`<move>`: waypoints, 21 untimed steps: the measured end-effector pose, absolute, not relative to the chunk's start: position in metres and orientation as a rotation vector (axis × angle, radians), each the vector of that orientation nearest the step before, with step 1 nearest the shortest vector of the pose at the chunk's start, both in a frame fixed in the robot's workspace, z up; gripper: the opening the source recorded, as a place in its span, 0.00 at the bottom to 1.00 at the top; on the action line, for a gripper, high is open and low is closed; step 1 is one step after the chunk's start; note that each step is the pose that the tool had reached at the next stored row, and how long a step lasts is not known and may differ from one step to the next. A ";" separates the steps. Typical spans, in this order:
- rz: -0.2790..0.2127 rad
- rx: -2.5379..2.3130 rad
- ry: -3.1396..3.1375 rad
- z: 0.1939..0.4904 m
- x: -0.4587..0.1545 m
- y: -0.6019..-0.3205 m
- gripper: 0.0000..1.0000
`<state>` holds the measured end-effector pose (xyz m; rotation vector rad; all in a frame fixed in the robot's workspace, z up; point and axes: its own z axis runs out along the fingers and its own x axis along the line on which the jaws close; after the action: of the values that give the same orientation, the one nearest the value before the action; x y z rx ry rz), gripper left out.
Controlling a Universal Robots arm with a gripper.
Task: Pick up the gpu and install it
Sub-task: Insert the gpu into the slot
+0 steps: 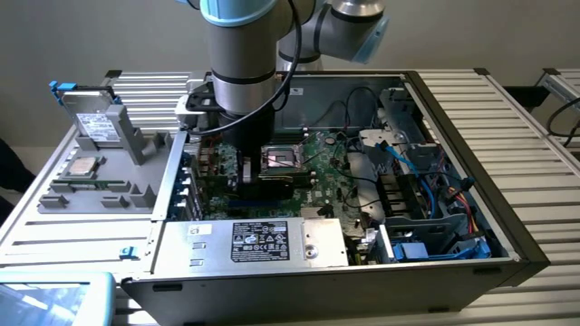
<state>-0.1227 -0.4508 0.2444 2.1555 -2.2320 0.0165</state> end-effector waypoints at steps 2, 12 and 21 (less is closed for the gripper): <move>0.017 2.157 -2.231 0.244 -0.123 -0.451 0.28; -0.011 2.174 -2.238 0.244 -0.123 -0.454 0.28; -0.025 2.169 -2.233 0.244 -0.123 -0.454 0.28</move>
<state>-0.1227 -0.4540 0.2439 2.1691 -2.2331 -0.0254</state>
